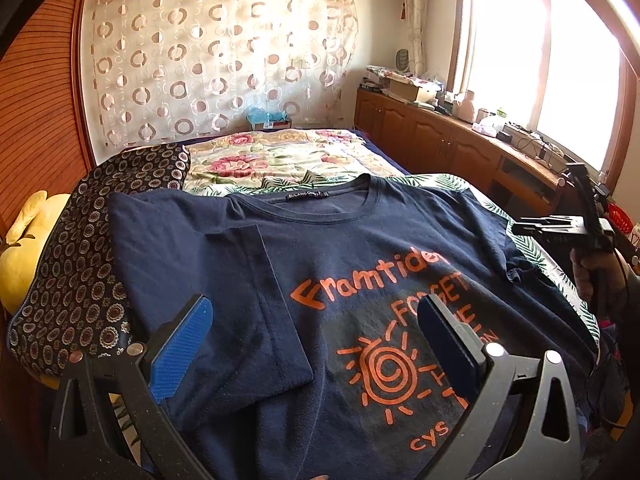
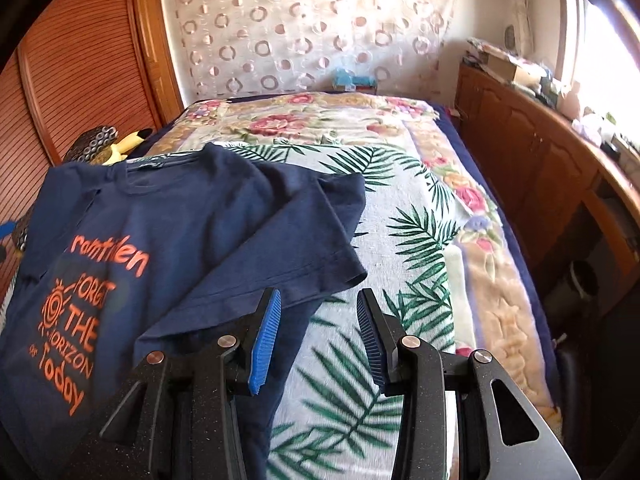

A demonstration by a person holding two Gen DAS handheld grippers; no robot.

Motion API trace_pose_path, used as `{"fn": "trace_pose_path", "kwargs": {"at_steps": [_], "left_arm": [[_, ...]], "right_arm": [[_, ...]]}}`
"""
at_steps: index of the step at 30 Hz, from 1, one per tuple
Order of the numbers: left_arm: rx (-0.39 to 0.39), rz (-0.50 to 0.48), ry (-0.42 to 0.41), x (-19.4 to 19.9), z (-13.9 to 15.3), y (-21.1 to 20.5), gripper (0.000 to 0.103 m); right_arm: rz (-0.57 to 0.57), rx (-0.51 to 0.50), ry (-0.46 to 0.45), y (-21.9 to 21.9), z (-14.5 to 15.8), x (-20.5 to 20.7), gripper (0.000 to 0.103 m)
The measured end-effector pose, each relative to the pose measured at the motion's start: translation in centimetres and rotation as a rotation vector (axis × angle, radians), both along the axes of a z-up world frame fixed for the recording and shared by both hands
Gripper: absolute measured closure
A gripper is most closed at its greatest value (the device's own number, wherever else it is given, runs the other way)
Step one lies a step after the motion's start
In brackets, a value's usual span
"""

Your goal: Fold small clothes

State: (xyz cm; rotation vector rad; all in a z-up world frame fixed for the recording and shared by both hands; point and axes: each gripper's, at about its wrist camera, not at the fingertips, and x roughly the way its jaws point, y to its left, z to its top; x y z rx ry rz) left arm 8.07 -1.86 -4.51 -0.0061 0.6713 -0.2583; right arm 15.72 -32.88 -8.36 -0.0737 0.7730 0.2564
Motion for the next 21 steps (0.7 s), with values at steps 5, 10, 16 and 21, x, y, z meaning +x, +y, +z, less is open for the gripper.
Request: {"fn": "trace_pose_path", "kwargs": {"at_steps": [5, 10, 16, 21], "left_arm": [[-0.001, 0.002, 0.010, 0.0, -0.4, 0.1, 0.000], [-0.005, 0.005, 0.014, 0.0, -0.6, 0.4, 0.000], [-0.008, 0.007, 0.014, -0.1, -0.6, 0.5, 0.000], [-0.009, 0.010, 0.014, -0.1, -0.7, 0.6, 0.000]], "right_arm": [[-0.028, 0.028, 0.039, -0.3, -0.7, 2.4, 0.062], [-0.040, 0.042, 0.064, -0.2, -0.6, 3.3, 0.062], [0.003, 0.035, 0.042, 0.6, 0.5, 3.3, 0.097], [0.064, 0.049, -0.009, 1.7, 2.4, 3.1, 0.100]]}}
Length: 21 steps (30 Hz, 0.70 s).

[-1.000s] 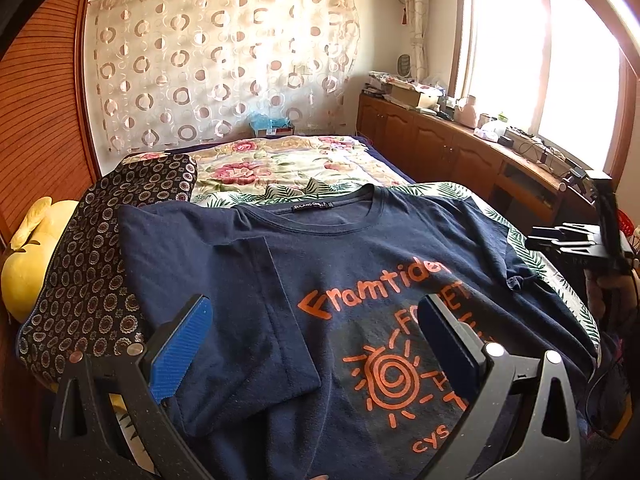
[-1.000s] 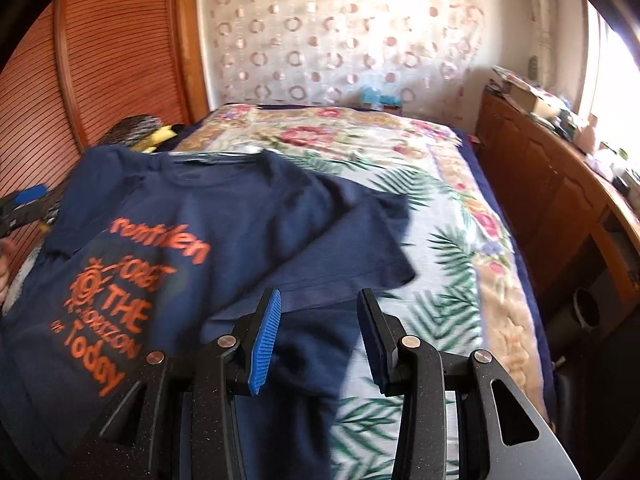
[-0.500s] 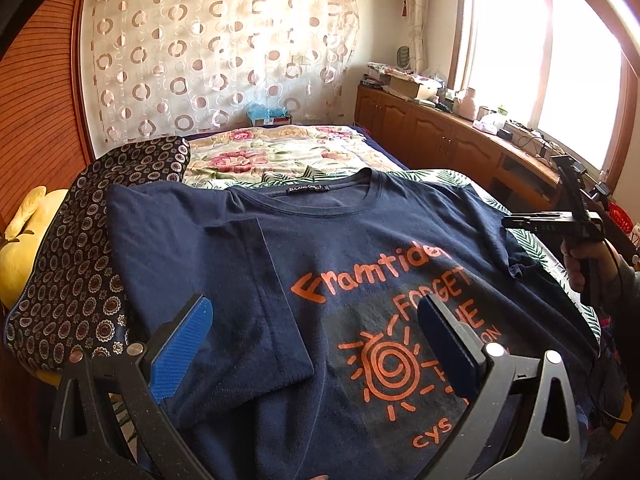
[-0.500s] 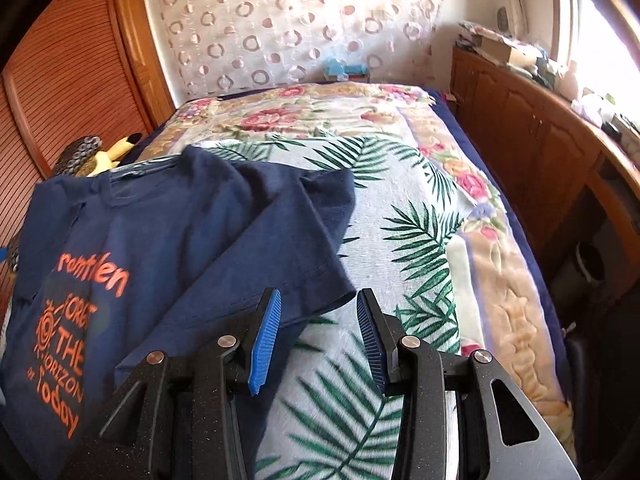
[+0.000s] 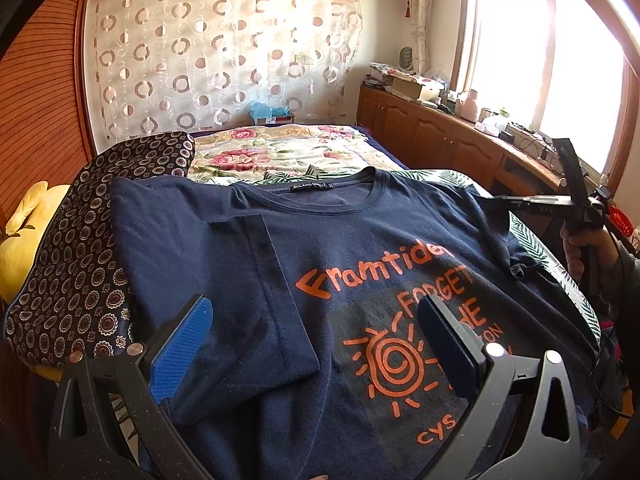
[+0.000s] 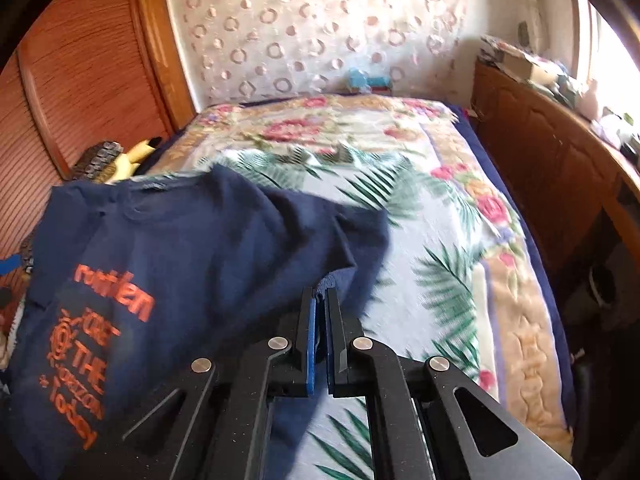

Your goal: Fold small clothes

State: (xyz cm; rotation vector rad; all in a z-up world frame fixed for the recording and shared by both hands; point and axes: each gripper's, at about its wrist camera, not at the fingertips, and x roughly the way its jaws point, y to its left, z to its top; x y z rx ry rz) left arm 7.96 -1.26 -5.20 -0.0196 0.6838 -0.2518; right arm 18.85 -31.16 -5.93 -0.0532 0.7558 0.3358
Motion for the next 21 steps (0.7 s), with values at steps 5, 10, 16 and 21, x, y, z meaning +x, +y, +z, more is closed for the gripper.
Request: {"fn": "trace_pose_path", "kwargs": {"at_steps": [5, 10, 16, 21], "left_arm": [[-0.002, 0.006, -0.001, -0.1, 0.0, 0.2, 0.000], [-0.007, 0.015, -0.001, -0.2, 0.0, 0.8, 0.000], [-0.010, 0.023, 0.004, -0.2, -0.3, 1.3, 0.000], [-0.008, 0.026, 0.009, 0.1, -0.4, 1.6, 0.000]], "right_arm": [[0.074, -0.004, -0.036, 2.7, 1.8, 0.0, 0.100], [0.156, -0.025, -0.048, 6.7, 3.0, 0.6, 0.100], [0.210, -0.034, -0.043, 9.7, 3.4, 1.7, 0.100], [0.151, -0.059, -0.070, 8.3, 3.8, 3.1, 0.049]]}}
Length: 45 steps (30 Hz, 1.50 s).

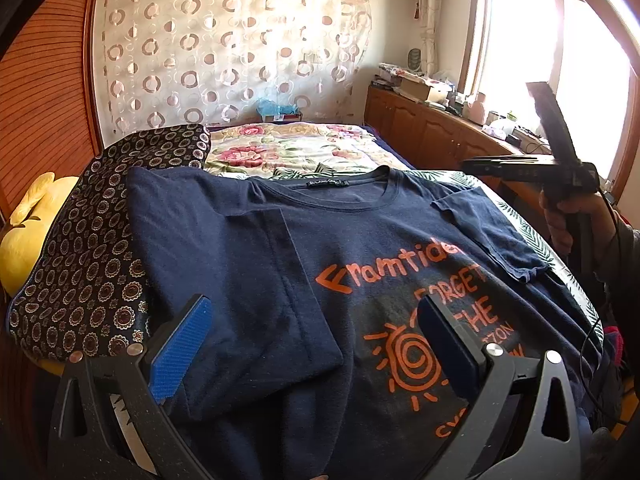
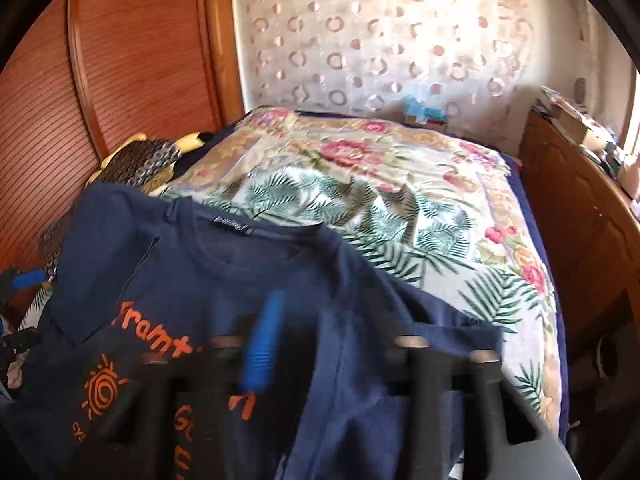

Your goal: Fold small clothes

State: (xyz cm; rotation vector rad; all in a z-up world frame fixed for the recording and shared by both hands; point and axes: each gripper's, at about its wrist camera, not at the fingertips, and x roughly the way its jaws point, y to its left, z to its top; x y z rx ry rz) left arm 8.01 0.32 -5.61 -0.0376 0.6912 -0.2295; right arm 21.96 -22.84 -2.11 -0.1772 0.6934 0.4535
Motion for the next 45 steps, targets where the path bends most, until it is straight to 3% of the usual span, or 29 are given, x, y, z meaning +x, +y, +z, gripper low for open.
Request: {"fn": "trace_pose_path", "kwargs": {"at_steps": [10, 18, 24, 29, 37, 38, 45], "left_arm": [[0.040, 0.045, -0.019, 2.0, 0.9, 2.3, 0.000], [0.079, 0.101, -0.014, 5.6, 1.4, 5.7, 0.001], [0.072, 0.157, -0.002, 7.8, 1.5, 8.4, 0.013], [0.062, 0.168, 0.017, 9.4, 1.4, 10.0, 0.029], [0.068, 0.172, 0.058, 11.3, 0.6, 10.9, 0.035], [0.069, 0.172, 0.063, 11.5, 0.5, 11.0, 0.043], [0.057, 0.167, 0.088, 12.5, 0.2, 11.4, 0.052]], "right_arm": [[-0.113, -0.062, 0.017, -5.0, -2.3, 0.3, 0.049], [-0.167, -0.077, 0.080, -7.0, -5.4, 3.5, 0.049], [-0.162, -0.080, 0.111, -6.6, -5.9, 5.1, 0.049], [-0.162, -0.081, 0.100, -6.7, -6.0, 5.2, 0.049], [-0.178, -0.067, 0.108, -7.5, -6.0, 4.4, 0.042], [-0.181, -0.058, 0.112, -7.7, -6.0, 4.5, 0.041], [-0.187, -0.066, 0.113, -7.6, -5.9, 4.7, 0.038]]}}
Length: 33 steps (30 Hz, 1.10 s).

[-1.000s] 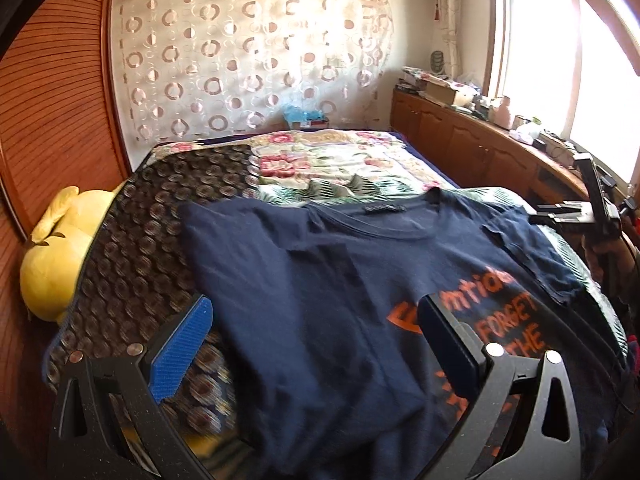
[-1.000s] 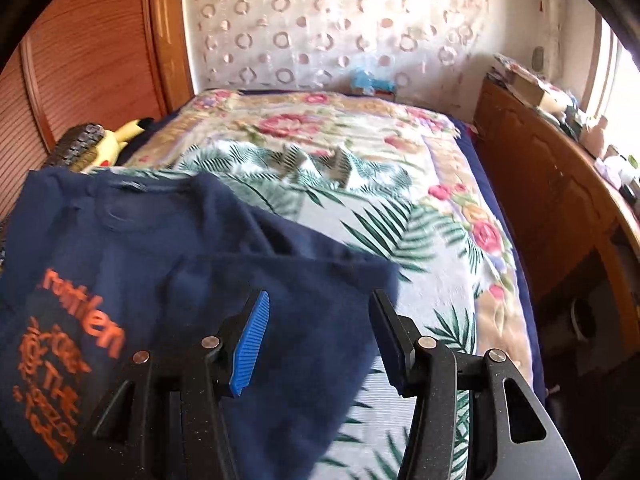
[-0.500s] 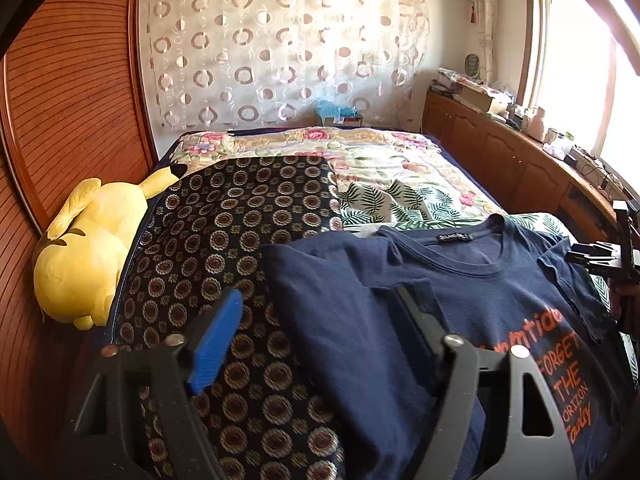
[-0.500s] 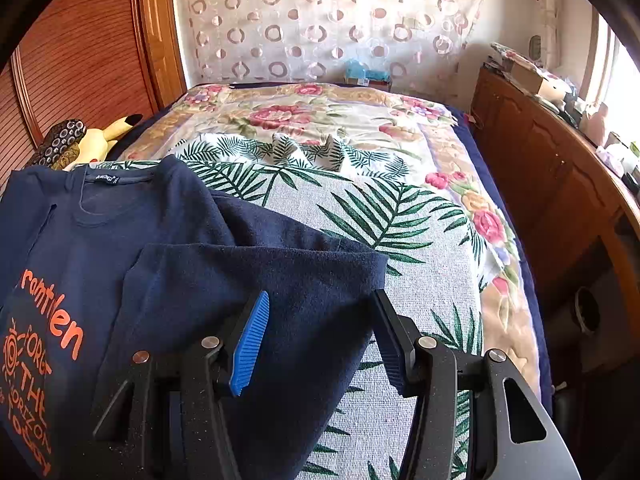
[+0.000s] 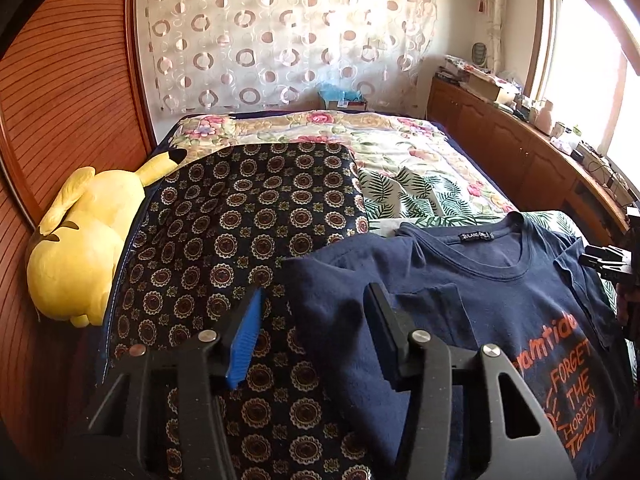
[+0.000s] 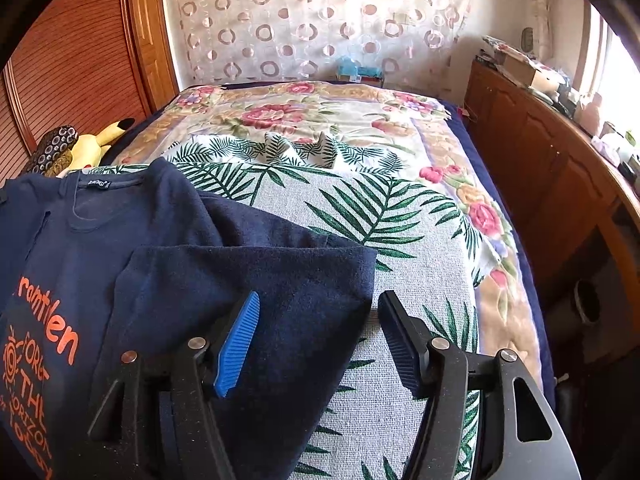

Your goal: Fold small clothes

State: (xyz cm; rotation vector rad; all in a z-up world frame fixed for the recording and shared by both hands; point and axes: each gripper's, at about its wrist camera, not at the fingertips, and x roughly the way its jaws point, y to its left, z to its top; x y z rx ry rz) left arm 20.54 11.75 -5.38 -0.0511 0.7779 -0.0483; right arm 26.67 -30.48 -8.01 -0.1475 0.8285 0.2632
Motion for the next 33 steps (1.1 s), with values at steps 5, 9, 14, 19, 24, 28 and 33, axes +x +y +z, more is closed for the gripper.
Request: {"fn": "trace_pose_path", "kwargs": {"at_steps": [5, 9, 14, 19, 24, 28, 33], "left_arm": [[-0.017, -0.018, 0.007, 0.2, -0.1, -0.3, 0.063], [-0.017, -0.025, 0.008, 0.3, -0.2, -0.6, 0.065], [-0.004, -0.018, 0.018, 0.6, -0.3, -0.7, 0.065], [-0.006, -0.035, 0.010, 0.4, 0.0, -0.9, 0.089], [-0.015, -0.074, -0.005, -0.4, 0.7, -1.9, 0.097], [-0.006, -0.119, -0.047, -2.3, 2.1, -3.5, 0.097], [-0.008, -0.161, -0.105, -6.1, 4.0, -4.8, 0.097]], "right_arm": [[-0.001, -0.001, 0.001, 0.0, 0.0, 0.0, 0.038], [-0.004, -0.002, 0.001, -0.1, 0.1, 0.0, 0.037], [-0.004, -0.002, 0.002, -0.2, 0.1, 0.1, 0.036], [0.001, 0.000, 0.013, -0.2, 0.1, 1.1, 0.035], [0.104, 0.000, 0.040, 1.1, 0.5, 1.3, 0.094], [0.139, -0.037, 0.013, 2.3, 1.2, 0.2, 0.095], [0.154, 0.044, -0.112, 1.8, 4.8, -3.7, 0.096]]}}
